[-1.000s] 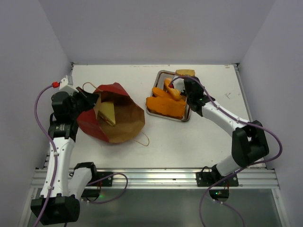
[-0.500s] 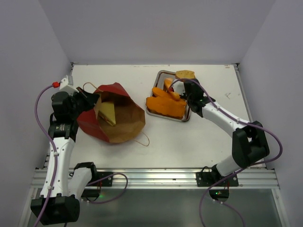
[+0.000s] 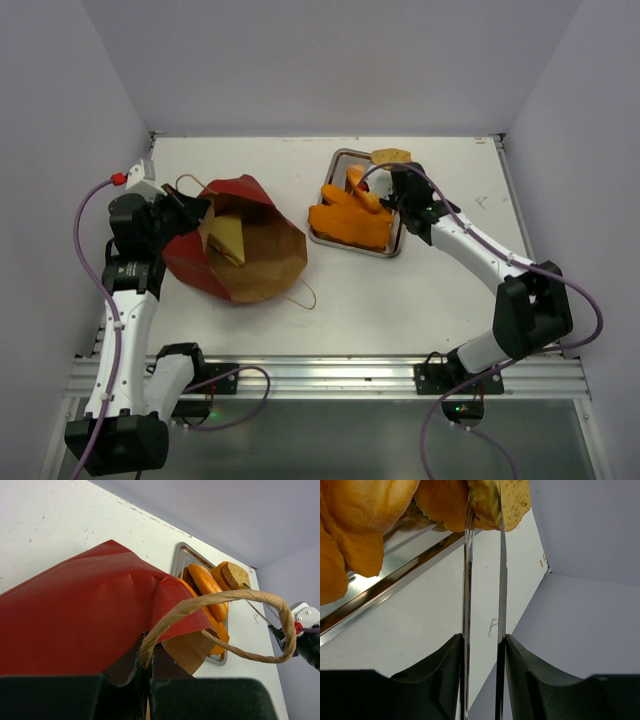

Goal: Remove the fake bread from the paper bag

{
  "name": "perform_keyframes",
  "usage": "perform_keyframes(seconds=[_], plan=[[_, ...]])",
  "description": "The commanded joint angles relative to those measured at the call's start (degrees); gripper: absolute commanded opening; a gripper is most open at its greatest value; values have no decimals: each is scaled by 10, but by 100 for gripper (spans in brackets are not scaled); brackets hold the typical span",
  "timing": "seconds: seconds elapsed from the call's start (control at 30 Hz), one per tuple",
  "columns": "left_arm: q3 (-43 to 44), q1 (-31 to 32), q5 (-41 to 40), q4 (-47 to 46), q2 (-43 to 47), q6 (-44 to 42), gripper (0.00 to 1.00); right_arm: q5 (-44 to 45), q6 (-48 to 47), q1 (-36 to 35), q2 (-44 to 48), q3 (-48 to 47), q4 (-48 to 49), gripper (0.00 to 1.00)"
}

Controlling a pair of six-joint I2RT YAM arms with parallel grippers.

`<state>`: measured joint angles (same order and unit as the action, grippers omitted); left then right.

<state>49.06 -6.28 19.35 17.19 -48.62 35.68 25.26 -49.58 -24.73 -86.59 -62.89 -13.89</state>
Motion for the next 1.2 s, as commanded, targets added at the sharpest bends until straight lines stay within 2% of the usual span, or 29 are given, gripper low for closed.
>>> perform_keyframes(seconds=[0.0,0.6,0.73,0.97,1.0,1.17], plan=[[5,2,17,-31,10,-11,0,-18,6,0,26,-32,-22,42],[8,2,23,-32,11,-12,0,-39,16,1,54,-64,-84,45],[9,2,28,-32,9,-18,0,-60,40,1,79,-93,-148,45],[26,1,51,-26,-15,-35,0,-200,107,-2,119,-220,-317,45],[29,2,56,-23,-17,-37,0,-242,110,-4,124,-228,-346,45],[49,2,65,-11,-29,-43,0,-324,92,-43,160,-253,-403,45]])
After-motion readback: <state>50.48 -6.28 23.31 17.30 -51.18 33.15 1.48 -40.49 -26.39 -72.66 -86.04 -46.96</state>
